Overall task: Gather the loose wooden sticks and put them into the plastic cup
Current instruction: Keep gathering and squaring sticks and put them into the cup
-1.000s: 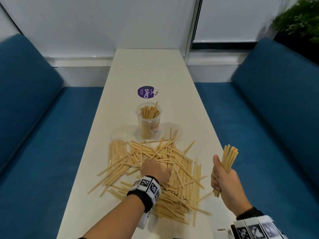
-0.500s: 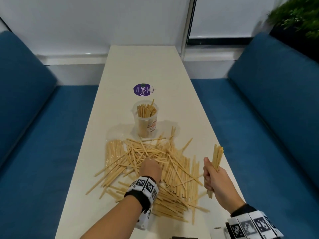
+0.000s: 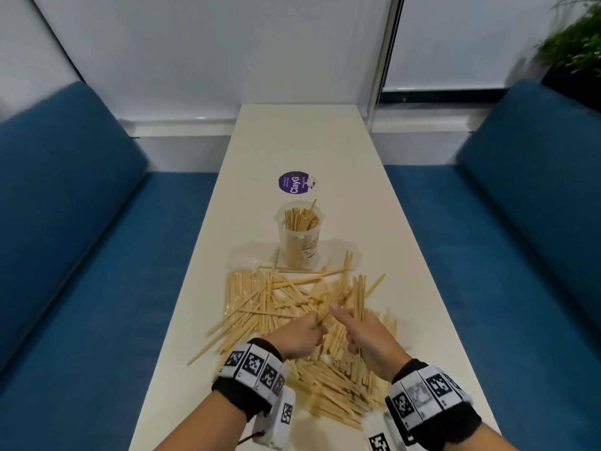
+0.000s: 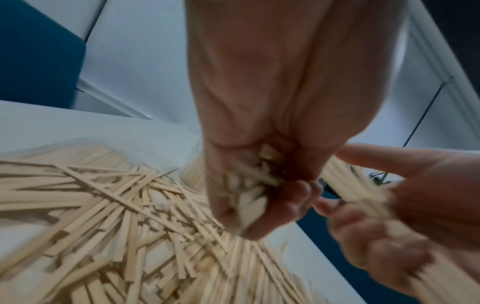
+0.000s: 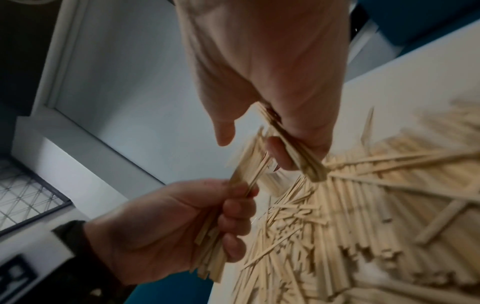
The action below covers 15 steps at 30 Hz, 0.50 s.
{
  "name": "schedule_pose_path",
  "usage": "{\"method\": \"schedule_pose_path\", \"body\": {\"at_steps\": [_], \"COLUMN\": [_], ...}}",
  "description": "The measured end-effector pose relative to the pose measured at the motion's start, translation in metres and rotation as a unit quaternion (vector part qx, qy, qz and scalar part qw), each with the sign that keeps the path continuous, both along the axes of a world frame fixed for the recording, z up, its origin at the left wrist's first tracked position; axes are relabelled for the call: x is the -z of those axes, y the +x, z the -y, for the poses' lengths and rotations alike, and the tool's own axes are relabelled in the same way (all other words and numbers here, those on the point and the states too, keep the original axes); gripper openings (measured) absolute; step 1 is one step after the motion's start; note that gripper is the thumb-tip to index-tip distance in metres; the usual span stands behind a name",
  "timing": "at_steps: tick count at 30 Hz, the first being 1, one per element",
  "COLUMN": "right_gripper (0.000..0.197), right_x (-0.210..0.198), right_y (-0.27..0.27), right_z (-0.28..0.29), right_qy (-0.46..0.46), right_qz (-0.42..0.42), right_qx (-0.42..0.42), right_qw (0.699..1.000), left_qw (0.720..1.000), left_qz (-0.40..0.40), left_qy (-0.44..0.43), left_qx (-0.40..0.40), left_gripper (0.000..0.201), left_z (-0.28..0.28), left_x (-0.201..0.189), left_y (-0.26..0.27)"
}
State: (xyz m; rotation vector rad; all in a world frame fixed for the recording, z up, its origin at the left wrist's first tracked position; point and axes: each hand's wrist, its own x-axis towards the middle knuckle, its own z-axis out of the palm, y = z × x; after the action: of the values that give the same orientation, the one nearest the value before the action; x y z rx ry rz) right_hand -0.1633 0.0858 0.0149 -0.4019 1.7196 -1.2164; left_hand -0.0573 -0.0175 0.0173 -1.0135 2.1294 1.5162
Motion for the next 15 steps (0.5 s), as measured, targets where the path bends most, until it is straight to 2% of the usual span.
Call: {"method": "schedule_pose_path", "body": {"at_steps": [3,6,7,8,10,12,15], "right_gripper": [0.037,0.068,0.073,0.070,0.048,0.032,0.030], "right_x": [0.000,0.005,0.006,0.006,0.003,0.001,-0.001], "right_y": [0.004,0.007,0.007,0.008,0.010,0.012,0.013], "right_z": [0.010,0.018,0.019,0.019,0.019,0.018,0.018], "right_qy": [-0.004,0.021,0.013,0.002,-0.019,-0.036,-0.055], "right_qz": [0.028,0.048,0.063,0.079,0.090,0.060,0.023], "right_qx": [0.039,0.115,0.132,0.138,0.113,0.087,0.095], "right_qw": [0.999,0.992,0.989,0.987,0.989,0.994,0.994], "left_qw": [1.000,0.999,0.999,0.999,0.998,0.997,0.995], "left_qz": [-0.019,-0.037,-0.041,-0.046,-0.065,-0.081,-0.098], "left_qy": [0.003,0.002,0.003,0.011,0.022,0.018,0.026], "left_qx": [0.016,0.006,-0.001,-0.008,-0.007,-0.005,0.002], "left_gripper": [0.033,0.034,0.032,0.030,0.037,0.043,0.052], "left_z": [-0.008,-0.012,-0.013,-0.015,-0.019,-0.022,-0.027], "left_x": [-0.012,-0.016,-0.017,-0.017,-0.017,-0.019,-0.024], "left_y": [0.005,0.009,0.011,0.012,0.013,0.013,0.013]}}
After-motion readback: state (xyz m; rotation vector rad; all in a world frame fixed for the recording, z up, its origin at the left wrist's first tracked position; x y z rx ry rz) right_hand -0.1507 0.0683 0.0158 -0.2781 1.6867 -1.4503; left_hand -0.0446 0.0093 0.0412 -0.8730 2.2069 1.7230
